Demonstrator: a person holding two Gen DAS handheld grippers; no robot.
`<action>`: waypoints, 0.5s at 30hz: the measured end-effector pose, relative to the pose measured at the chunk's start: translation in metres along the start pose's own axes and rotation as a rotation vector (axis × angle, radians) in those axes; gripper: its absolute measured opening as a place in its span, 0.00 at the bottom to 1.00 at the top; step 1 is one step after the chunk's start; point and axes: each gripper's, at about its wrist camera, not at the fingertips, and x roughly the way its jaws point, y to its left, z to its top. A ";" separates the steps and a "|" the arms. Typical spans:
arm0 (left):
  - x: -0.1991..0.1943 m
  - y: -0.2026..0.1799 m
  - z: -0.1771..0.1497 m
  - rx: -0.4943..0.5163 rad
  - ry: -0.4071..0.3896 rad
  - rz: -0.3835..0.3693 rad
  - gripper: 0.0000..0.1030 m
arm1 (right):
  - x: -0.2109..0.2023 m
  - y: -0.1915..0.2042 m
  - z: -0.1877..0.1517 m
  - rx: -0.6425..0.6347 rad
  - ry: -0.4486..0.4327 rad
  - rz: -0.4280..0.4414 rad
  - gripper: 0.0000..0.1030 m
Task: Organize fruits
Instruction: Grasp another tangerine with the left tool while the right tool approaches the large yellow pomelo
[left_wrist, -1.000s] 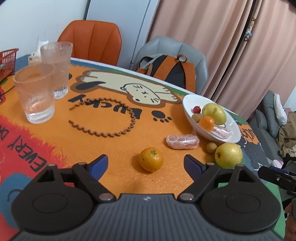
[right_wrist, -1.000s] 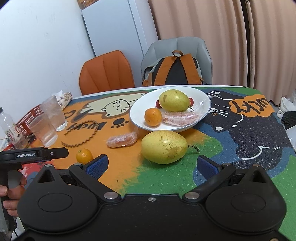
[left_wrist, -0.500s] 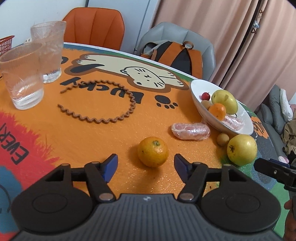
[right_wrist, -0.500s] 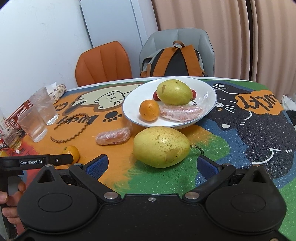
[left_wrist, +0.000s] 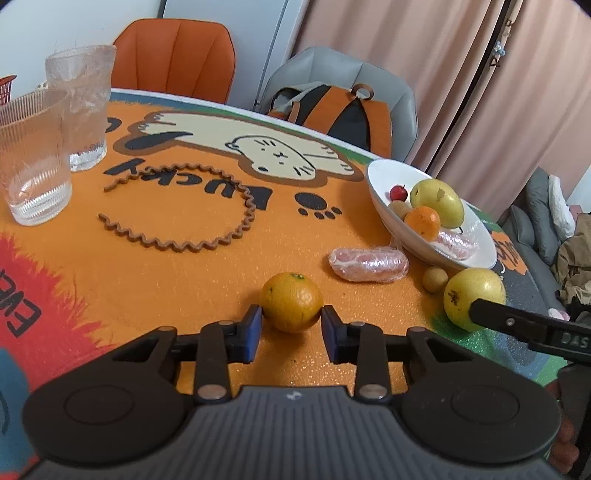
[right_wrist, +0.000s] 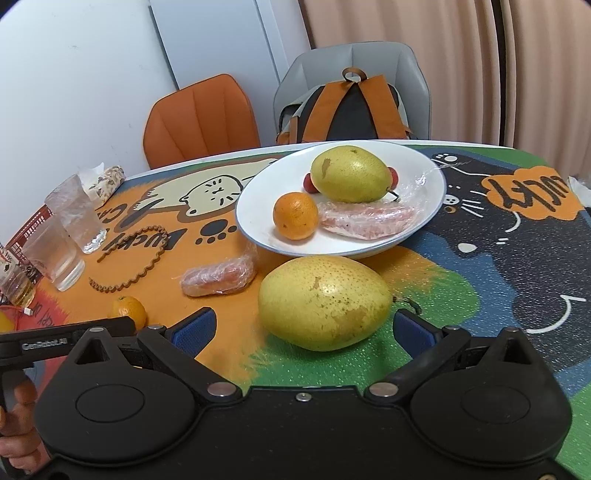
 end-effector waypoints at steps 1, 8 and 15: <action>-0.001 0.000 0.001 0.000 -0.005 0.000 0.32 | 0.002 0.000 0.001 0.001 0.003 -0.001 1.00; -0.006 0.004 0.005 0.002 -0.019 -0.003 0.29 | 0.016 -0.002 0.007 0.018 0.004 -0.020 1.00; -0.005 0.006 0.006 0.003 -0.012 -0.024 0.07 | 0.029 0.000 0.005 0.005 0.022 -0.038 0.98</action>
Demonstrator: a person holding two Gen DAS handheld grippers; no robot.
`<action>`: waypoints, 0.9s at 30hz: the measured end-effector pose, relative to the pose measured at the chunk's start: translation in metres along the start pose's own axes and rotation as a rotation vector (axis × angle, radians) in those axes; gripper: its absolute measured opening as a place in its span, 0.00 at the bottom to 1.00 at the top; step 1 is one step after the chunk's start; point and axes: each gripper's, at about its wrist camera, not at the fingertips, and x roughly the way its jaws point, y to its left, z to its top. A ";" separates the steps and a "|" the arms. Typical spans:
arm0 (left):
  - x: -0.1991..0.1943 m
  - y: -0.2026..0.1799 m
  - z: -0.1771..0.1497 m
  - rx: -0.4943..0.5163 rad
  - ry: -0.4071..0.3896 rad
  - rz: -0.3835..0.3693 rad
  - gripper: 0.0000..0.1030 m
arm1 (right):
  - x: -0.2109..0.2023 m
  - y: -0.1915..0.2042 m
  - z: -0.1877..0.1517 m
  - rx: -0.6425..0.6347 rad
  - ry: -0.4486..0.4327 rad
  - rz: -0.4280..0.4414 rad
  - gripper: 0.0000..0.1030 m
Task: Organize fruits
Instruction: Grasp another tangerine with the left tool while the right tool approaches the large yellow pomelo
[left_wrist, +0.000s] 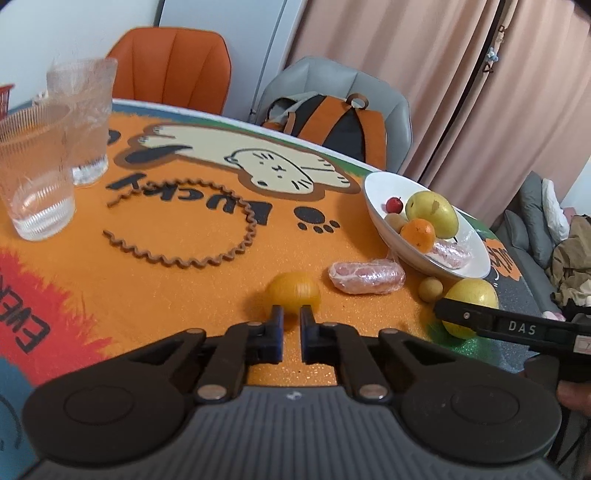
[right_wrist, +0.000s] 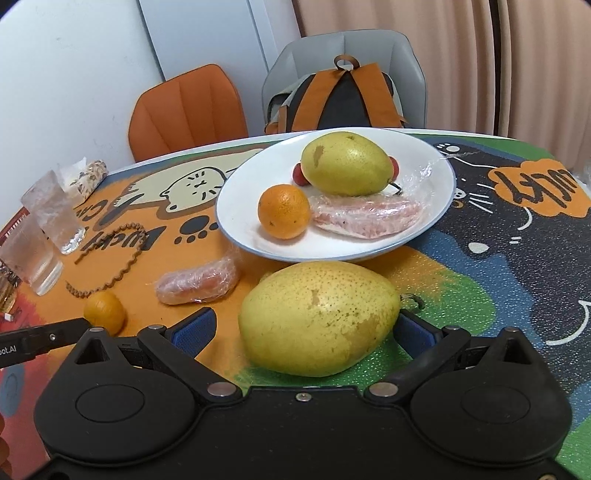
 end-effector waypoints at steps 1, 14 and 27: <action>0.002 0.001 -0.001 -0.003 0.007 0.003 0.07 | 0.000 0.000 -0.001 -0.003 -0.001 -0.006 0.91; 0.008 0.008 -0.004 -0.010 0.052 0.014 0.16 | -0.010 -0.008 -0.009 -0.001 -0.020 -0.008 0.77; 0.022 0.004 0.013 -0.007 -0.003 0.081 0.54 | -0.016 -0.017 -0.013 0.018 -0.027 -0.002 0.77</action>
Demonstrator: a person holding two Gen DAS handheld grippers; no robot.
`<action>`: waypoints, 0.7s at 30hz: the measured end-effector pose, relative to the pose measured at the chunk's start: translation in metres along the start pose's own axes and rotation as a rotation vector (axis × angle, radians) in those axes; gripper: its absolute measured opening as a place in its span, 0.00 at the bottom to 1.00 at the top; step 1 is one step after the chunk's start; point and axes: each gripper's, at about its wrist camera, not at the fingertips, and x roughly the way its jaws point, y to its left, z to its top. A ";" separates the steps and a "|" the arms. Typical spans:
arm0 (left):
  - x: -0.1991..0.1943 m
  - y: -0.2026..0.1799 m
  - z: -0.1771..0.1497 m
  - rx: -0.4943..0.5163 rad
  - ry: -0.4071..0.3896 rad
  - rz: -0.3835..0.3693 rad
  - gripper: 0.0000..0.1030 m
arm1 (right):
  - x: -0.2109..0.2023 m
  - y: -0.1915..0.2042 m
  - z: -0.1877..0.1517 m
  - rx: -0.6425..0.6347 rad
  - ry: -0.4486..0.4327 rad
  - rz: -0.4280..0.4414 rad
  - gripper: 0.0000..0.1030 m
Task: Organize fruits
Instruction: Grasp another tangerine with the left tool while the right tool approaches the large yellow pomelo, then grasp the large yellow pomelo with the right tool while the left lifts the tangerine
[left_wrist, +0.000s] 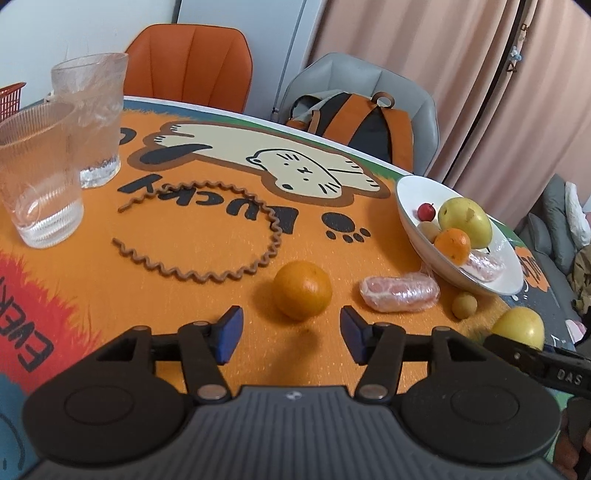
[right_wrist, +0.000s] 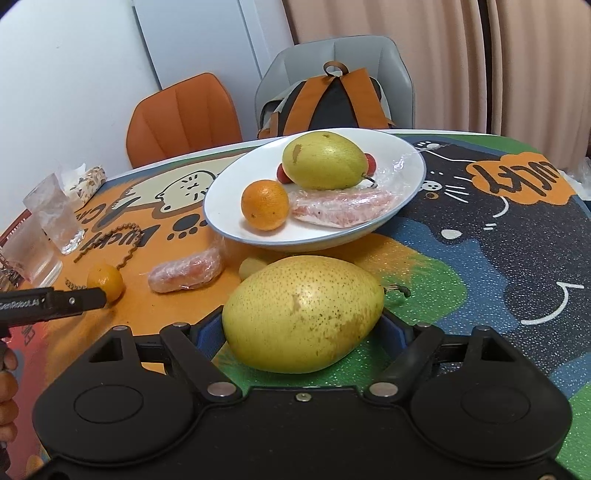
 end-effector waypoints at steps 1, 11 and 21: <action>0.001 -0.002 0.001 0.005 -0.001 -0.001 0.54 | -0.001 -0.001 0.000 0.001 0.000 -0.001 0.77; 0.016 -0.015 0.008 0.041 -0.023 0.013 0.54 | -0.009 -0.003 0.002 -0.017 -0.021 -0.004 0.77; 0.021 -0.011 0.010 0.021 -0.031 0.018 0.36 | -0.025 -0.007 0.011 -0.022 -0.063 -0.020 0.77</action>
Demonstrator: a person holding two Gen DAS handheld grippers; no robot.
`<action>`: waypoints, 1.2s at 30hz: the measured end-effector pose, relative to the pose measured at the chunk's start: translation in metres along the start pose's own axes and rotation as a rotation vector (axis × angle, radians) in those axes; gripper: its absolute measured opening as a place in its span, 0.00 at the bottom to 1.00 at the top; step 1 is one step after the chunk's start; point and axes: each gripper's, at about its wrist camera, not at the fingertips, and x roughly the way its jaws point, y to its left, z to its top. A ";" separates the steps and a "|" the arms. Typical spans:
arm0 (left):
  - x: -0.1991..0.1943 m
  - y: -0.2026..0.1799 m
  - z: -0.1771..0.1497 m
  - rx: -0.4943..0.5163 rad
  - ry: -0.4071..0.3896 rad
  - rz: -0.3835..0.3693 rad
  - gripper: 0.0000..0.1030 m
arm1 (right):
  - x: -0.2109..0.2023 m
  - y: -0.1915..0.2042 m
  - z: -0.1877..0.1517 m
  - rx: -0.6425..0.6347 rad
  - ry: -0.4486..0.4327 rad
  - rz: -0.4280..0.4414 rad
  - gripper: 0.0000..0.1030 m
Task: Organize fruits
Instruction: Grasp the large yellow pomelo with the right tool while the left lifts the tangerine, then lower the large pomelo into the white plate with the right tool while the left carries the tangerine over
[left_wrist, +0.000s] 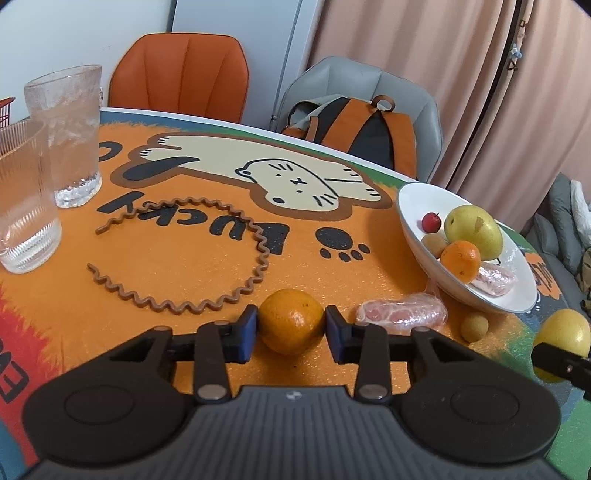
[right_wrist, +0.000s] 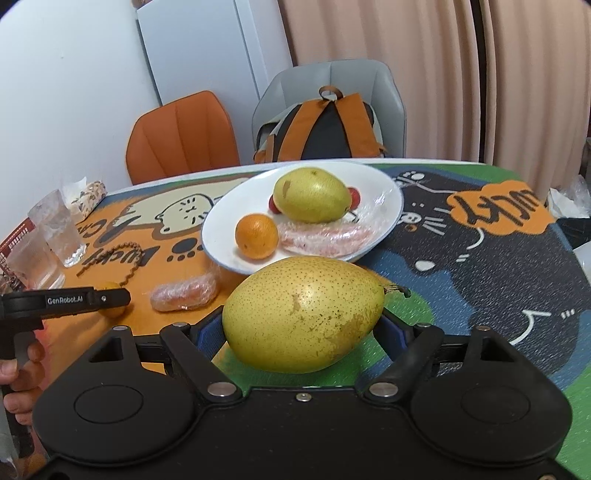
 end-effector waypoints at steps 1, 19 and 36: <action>-0.001 -0.001 0.000 0.004 -0.005 -0.001 0.36 | -0.001 -0.001 0.001 0.003 -0.004 -0.001 0.77; -0.035 -0.004 0.006 0.015 -0.052 -0.045 0.36 | 0.007 -0.002 0.029 0.010 -0.041 0.007 0.77; -0.053 -0.011 0.018 0.022 -0.092 -0.079 0.36 | 0.029 0.002 0.046 0.020 -0.021 0.018 0.77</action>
